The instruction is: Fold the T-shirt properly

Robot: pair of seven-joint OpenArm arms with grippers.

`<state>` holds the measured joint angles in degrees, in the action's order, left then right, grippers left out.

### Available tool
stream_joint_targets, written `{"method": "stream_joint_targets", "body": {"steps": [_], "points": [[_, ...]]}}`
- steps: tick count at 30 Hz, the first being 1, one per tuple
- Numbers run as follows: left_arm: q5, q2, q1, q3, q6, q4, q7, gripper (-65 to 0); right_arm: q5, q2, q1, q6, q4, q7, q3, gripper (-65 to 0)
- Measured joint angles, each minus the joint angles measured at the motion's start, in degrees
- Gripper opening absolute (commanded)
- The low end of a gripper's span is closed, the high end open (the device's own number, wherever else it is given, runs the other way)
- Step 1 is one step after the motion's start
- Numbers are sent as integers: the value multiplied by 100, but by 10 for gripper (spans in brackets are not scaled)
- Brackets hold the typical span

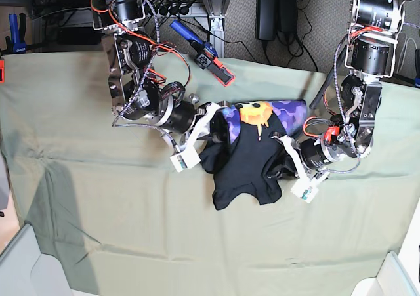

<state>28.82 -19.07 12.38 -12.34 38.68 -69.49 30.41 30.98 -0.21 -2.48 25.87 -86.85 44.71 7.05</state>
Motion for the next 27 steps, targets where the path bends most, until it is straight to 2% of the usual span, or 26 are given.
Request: {"method": "stream_joint_targets", "body": {"steps": [4, 8, 15, 21, 27], "points": [[-46, -55, 184, -2, 0, 0, 17, -633, -258, -15, 11, 0, -57, 22, -2, -650], [413, -284, 304, -2, 4, -35, 549, -633, -358, 15, -26, 0, -380, 39, -153, -650], [647, -684, 160, 2, 42, -1123, 752, -633, -339, 162, -310, 0, -968, 42, -560, -650], [671, -828, -70, -2, 81, -2072, 966, -633, 380, 109, -660, 0, -968, 299, -485, -650], [490, -850, -164, -2, 83, -2092, 1008, -633, 391, 107, -785, 0, -970, 299, -162, -650]]}}
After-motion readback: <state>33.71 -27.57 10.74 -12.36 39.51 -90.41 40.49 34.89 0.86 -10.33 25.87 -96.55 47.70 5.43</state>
